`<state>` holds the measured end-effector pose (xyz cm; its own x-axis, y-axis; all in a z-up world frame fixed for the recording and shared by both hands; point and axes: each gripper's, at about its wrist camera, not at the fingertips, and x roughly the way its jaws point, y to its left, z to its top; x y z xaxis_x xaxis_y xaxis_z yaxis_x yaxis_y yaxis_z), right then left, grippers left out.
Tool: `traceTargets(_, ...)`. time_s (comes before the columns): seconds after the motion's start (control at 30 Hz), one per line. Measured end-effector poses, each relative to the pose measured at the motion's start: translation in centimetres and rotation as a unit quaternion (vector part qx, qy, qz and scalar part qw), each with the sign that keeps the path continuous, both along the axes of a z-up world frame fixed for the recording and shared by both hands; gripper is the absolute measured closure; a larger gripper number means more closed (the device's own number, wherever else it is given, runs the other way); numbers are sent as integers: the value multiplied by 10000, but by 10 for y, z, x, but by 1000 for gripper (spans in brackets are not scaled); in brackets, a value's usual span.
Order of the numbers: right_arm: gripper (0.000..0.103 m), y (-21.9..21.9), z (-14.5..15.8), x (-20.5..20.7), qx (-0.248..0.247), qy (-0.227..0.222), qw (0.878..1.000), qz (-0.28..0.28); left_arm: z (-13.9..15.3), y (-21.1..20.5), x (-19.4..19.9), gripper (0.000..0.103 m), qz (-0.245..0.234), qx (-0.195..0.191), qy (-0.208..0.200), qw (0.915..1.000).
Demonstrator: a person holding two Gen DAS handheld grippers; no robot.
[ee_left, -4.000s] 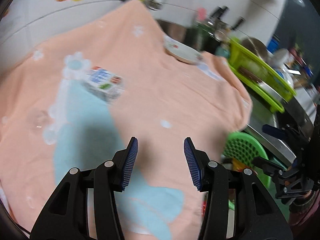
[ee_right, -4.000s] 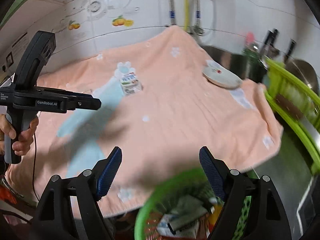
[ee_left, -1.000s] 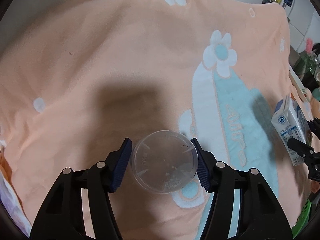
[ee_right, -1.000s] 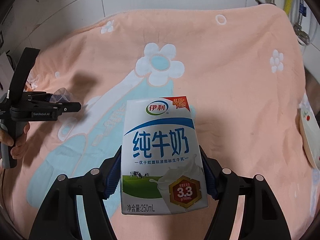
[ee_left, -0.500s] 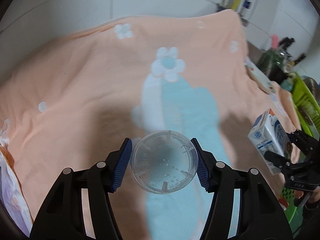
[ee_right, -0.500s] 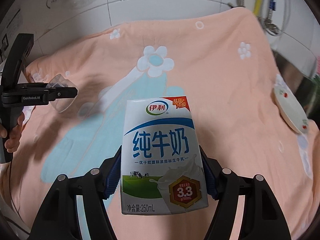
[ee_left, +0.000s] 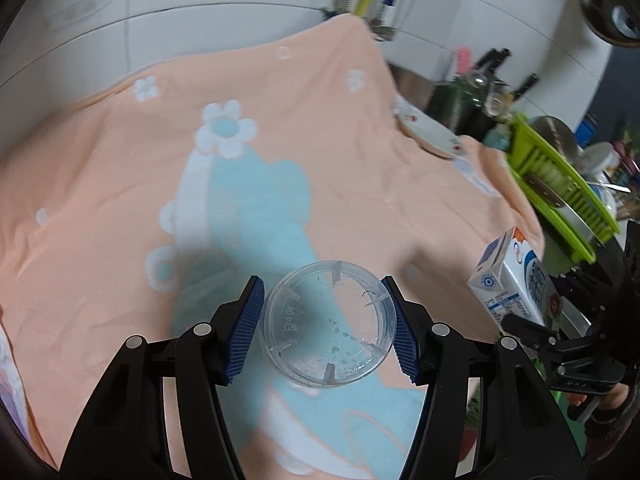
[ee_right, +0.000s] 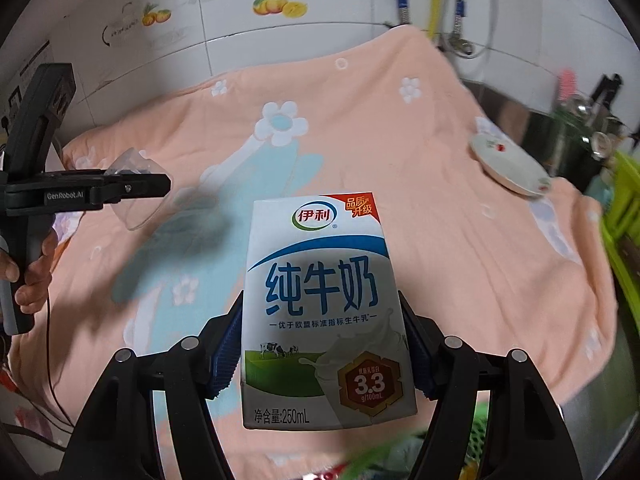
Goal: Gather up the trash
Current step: 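Carry the clear cup and milk carton over the green basket with both tools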
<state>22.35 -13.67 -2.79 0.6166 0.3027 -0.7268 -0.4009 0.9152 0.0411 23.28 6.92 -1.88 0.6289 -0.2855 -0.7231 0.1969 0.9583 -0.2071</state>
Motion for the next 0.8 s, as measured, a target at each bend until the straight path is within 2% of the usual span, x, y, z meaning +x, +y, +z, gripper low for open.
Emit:
traceTargets(0.43,37,-61,-8,-87,-136,-224,9970,-733,8,-66,-34,44,-713,-155,-114,9973)
traceTargets(0.8,37,-114,-36,-138,-230,-140,9887,-1472,-3,-123,-45,44,-1306,-183,-10,9913)
